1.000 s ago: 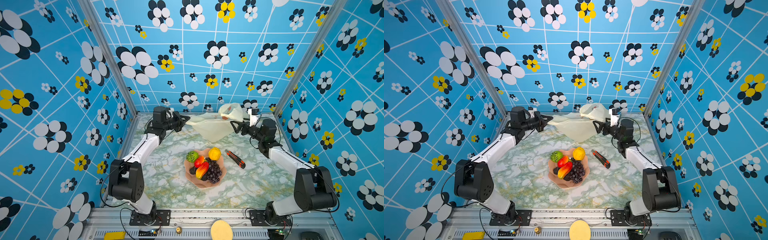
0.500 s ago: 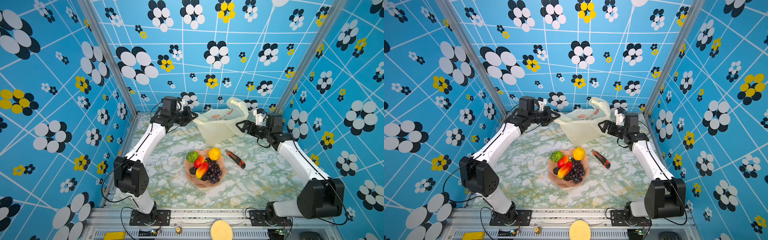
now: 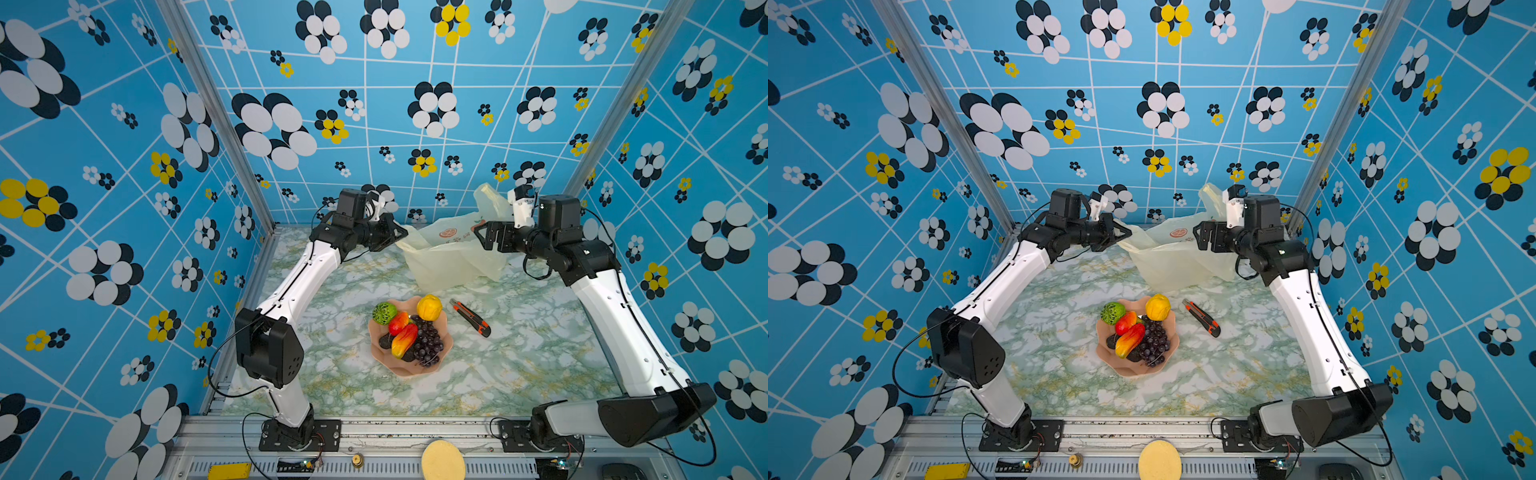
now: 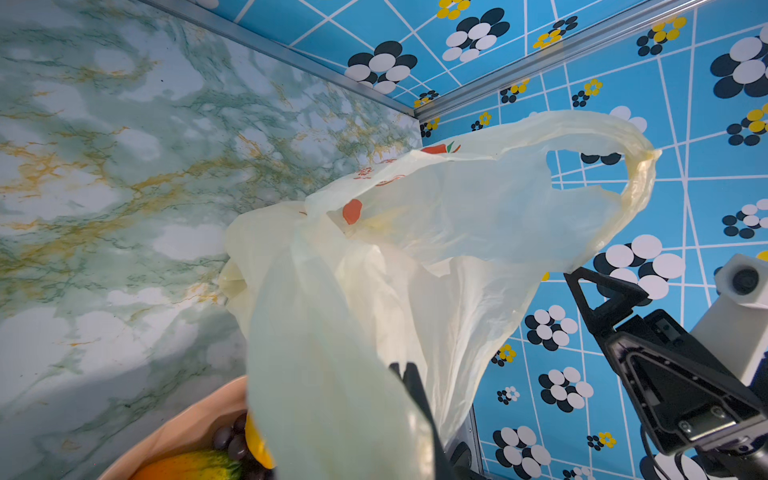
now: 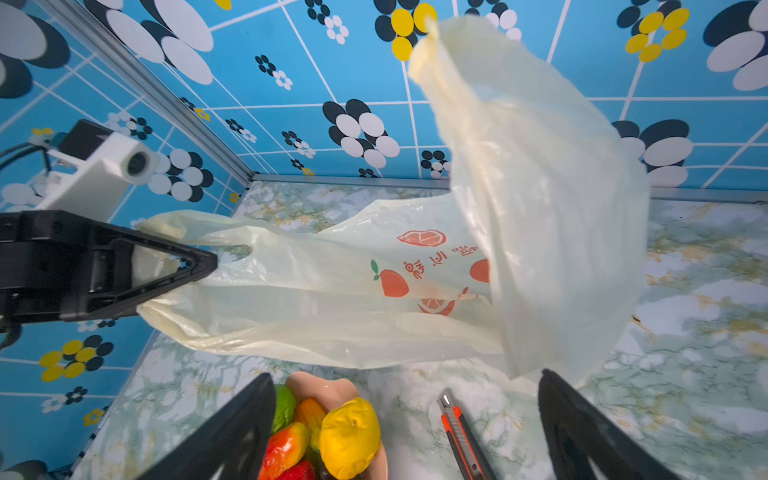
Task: Place the fruits into the plastic bag
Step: 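Lift the bag with both grippers, spreading its handles apart to open it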
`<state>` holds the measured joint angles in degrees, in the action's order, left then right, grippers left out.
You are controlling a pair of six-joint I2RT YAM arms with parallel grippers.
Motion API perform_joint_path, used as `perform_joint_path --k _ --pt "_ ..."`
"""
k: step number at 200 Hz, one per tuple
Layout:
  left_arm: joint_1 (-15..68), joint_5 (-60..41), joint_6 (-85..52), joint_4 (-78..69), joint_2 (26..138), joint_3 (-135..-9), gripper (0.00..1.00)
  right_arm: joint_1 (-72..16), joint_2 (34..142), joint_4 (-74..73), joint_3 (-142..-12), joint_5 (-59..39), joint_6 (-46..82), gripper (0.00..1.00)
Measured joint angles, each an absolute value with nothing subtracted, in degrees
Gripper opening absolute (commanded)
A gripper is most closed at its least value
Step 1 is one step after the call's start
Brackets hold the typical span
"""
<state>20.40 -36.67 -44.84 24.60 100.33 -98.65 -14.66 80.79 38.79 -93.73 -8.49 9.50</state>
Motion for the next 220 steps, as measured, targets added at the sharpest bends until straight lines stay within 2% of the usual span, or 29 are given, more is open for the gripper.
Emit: perform_joint_path --k 50,83,129,152,171,177,190,212,213,220 --pt "20.4 -36.8 -43.3 25.8 100.3 -98.7 0.0 -18.2 86.3 47.3 -102.6 7.7 5.9 0.99" --pt "20.4 -36.8 -42.0 27.4 100.5 -99.9 0.0 -18.2 86.9 49.6 -105.0 14.0 5.8 0.99" --pt "20.4 -37.0 -40.9 28.3 101.3 -102.3 0.0 -18.2 88.2 49.6 -106.1 14.8 4.0 0.99" --pt "20.7 -37.2 -40.5 28.5 101.7 -102.4 0.0 -18.2 92.6 50.0 -111.3 14.2 3.3 0.99" --pt "20.8 -37.3 -40.2 28.9 101.7 -102.4 0.0 -18.2 96.4 50.2 -115.4 14.0 2.6 0.96" --pt "20.8 -37.3 -39.9 28.9 101.7 -102.4 0.0 -18.2 97.3 50.3 -116.3 13.8 2.4 0.92" --pt "20.8 -37.3 -39.6 29.1 101.7 -102.5 0.0 -18.2 99.4 51.0 -118.8 13.2 2.0 0.76" --pt "20.7 -37.3 -39.4 29.5 101.7 -102.5 0.0 -18.2 102.5 52.6 -123.3 12.1 1.8 0.35" --pt "20.7 -37.3 -39.4 29.5 101.7 -102.5 0.0 -18.2 102.6 52.7 -123.5 11.9 2.0 0.31" --pt "20.7 -37.3 -39.4 29.7 101.7 -102.5 0.0 -18.2 103.0 53.0 -124.1 11.4 2.2 0.2"
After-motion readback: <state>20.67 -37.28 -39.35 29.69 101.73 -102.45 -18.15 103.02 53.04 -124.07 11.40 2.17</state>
